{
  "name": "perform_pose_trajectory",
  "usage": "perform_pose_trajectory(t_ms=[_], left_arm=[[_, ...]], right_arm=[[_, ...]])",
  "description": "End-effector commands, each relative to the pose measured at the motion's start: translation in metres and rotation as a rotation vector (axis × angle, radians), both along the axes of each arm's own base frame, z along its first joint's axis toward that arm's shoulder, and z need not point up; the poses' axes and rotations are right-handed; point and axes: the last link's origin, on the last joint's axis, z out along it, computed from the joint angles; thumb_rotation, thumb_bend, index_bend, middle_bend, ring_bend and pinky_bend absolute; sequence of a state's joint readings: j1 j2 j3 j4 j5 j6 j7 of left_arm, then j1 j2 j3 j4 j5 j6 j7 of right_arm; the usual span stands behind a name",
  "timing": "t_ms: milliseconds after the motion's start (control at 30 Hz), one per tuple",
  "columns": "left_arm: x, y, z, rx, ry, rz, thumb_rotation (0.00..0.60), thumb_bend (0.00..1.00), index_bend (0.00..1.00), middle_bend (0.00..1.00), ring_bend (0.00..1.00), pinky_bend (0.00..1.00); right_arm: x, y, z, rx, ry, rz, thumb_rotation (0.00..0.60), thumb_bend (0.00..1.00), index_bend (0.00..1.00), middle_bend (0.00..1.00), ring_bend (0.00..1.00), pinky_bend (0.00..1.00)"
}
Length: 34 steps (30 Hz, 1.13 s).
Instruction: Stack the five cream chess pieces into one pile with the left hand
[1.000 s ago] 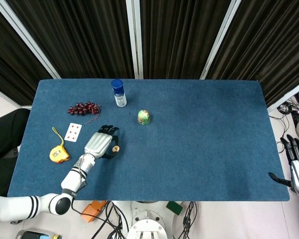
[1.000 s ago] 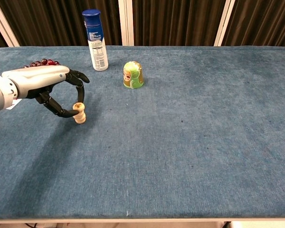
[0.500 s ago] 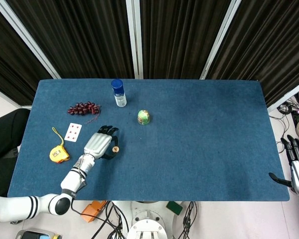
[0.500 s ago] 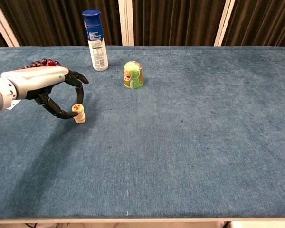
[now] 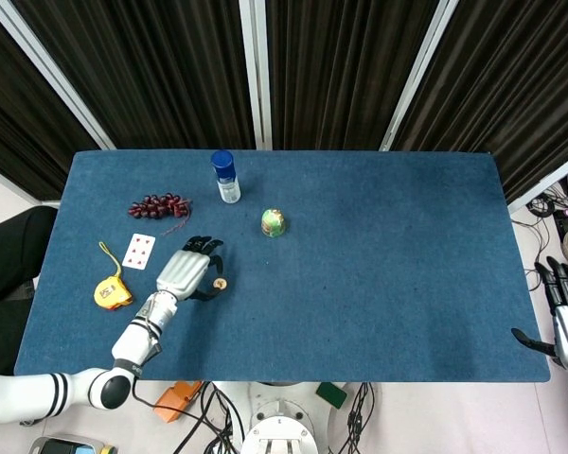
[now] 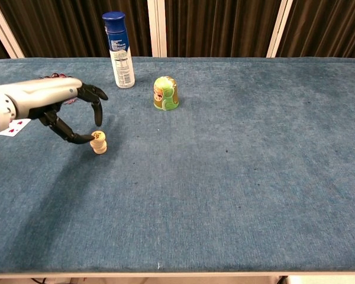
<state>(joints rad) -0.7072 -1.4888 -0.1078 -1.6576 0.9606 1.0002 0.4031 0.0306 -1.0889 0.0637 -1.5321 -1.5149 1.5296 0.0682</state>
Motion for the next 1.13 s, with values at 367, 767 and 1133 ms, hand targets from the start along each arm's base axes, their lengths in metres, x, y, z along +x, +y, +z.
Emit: perform_pose_trajectory(t_ms=[367, 767, 1133], left_arm=[[-0.05, -0.018, 0.069, 0.267, -0.074, 0.091, 0.6, 0.26, 0.33, 0.13, 0.01, 0.0], [-0.125, -0.083, 0.133, 0.422, -0.047, 0.105, 0.6, 0.21, 0.32, 0.15, 0.0, 0.0], [-0.162, -0.149, 0.163, 0.537, -0.057, 0.2, 0.6, 0.2, 0.32, 0.15, 0.0, 0.0]], right_arm=[[-0.004, -0.001, 0.001, 0.016, -0.011, -0.013, 0.6, 0.12, 0.0, 0.0, 0.0, 0.0], [0.002, 0.004, -0.002, 0.044, -0.043, 0.029, 0.6, 0.12, 0.0, 0.0, 0.0, 0.0], [0.01, 0.018, -0.004, 0.035, -0.042, 0.077, 0.6, 0.12, 0.0, 0.0, 0.0, 0.0]])
